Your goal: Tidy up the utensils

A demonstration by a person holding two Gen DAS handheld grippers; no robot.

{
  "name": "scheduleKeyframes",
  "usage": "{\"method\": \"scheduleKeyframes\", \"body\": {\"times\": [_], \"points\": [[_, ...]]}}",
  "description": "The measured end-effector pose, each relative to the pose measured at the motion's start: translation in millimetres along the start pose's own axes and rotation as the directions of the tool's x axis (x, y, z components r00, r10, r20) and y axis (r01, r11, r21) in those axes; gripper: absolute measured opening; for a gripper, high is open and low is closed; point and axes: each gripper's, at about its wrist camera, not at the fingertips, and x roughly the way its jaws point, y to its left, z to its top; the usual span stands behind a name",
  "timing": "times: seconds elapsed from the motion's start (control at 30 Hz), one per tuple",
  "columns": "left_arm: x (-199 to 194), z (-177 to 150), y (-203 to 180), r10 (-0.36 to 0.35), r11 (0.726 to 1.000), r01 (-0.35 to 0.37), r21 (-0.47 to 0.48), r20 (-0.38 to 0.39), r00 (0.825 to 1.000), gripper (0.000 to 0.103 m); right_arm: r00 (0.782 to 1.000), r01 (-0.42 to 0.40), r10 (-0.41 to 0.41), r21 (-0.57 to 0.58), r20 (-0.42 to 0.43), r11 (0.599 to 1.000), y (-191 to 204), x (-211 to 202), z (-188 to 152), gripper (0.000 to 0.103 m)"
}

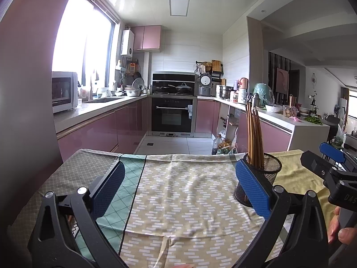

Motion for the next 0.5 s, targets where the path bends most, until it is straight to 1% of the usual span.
{"method": "scheduleKeyframes", "body": {"times": [0.5], "points": [[-0.1,0.7,1.8,0.017,1.0,-0.017,-0.008,0.001,1.0,0.098,1.0,0.004,-0.004,0.002,-0.008,1.0,-0.9,0.8,-2.0,0.097]]}}
